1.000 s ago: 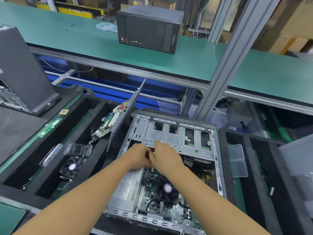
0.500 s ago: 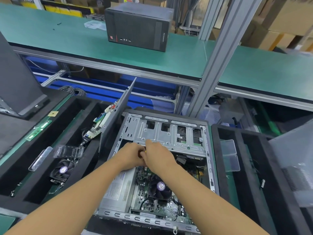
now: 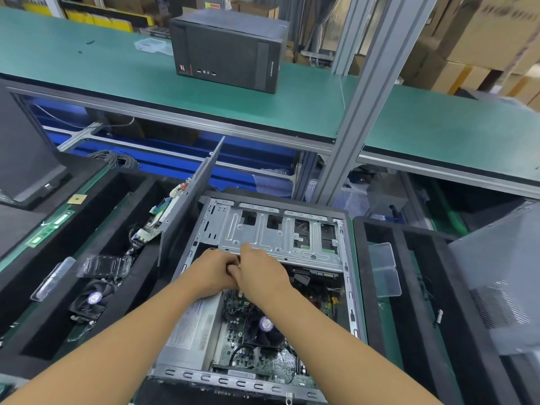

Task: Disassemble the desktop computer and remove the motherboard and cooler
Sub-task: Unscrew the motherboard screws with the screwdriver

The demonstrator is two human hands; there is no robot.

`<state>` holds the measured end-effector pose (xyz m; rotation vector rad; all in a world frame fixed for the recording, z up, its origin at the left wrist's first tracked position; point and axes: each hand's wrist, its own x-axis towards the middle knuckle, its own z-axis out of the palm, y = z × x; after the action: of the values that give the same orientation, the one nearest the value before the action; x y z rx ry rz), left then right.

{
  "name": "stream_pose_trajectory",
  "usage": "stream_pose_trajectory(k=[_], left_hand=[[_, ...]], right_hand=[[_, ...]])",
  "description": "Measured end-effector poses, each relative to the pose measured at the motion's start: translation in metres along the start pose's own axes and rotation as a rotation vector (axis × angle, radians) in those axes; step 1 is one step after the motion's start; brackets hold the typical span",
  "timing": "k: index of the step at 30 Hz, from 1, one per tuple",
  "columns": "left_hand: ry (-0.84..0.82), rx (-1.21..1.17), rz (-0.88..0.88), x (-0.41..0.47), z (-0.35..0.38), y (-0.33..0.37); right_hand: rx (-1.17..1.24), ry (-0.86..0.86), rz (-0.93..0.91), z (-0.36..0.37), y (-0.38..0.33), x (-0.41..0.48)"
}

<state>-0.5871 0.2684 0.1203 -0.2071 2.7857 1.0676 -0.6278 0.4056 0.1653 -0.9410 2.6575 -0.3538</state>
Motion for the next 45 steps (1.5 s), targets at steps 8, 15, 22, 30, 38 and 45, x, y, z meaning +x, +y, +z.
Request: stream_pose_trajectory(k=[8, 15, 22, 30, 38, 45], left_hand=[[-0.039, -0.013, 0.039, -0.0014, -0.0014, -0.0011], [-0.042, -0.025, 0.044, 0.0001, 0.0000, -0.0016], [0.008, 0.011, 0.019, -0.0019, 0.0006, -0.0032], [-0.008, -0.042, 0.028, -0.0049, 0.0009, 0.0010], [-0.012, 0.019, -0.005, 0.0002, 0.0009, -0.0011], [-0.050, -0.004, 0.025, 0.0000, -0.0020, -0.0013]], right_hand=[[0.103, -0.063, -0.013, -0.0039, -0.0002, -0.0002], [0.000, 0.025, 0.021, 0.0007, 0.0045, 0.0022], [0.122, -0.079, -0.081, -0.0035, 0.0037, 0.0080], [0.044, -0.007, 0.015, 0.0016, 0.0030, 0.0071], [0.170, -0.074, 0.030, 0.0024, 0.0018, 0.0080], [0.067, -0.048, 0.015, 0.0040, 0.0027, 0.0084]])
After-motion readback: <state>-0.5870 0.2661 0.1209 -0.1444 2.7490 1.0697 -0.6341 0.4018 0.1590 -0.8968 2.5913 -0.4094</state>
